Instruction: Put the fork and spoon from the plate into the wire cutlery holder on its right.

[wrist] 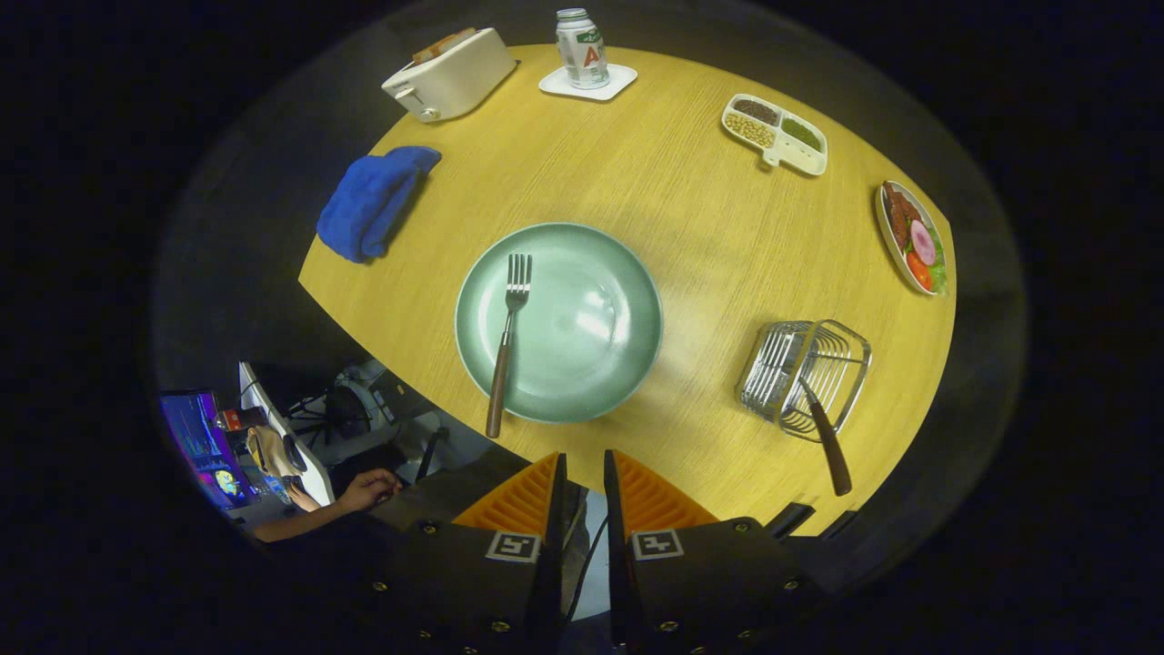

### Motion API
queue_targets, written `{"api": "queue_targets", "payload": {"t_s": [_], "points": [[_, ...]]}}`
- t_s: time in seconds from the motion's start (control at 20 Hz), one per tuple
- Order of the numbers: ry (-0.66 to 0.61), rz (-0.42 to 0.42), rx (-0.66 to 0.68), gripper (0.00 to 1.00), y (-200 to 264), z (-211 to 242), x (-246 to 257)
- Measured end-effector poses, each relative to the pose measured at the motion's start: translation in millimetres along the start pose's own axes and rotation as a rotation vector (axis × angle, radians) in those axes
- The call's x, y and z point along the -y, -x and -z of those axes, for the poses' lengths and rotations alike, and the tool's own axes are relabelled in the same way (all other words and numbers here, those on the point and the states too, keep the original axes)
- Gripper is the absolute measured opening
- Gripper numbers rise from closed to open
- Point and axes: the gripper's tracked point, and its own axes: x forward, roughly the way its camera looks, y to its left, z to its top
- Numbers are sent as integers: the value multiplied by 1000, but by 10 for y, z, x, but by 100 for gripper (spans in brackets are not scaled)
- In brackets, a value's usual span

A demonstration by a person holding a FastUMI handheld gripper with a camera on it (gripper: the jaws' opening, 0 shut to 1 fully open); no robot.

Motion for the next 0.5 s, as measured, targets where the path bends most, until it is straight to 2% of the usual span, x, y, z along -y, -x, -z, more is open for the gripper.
{"api": "queue_targets", "payload": {"t_s": [0.4, 0.5], "points": [[-15, -81, -26, 23, -469, -130, -600], [-9, -71, -21, 23, -583, -187, -637]]}}
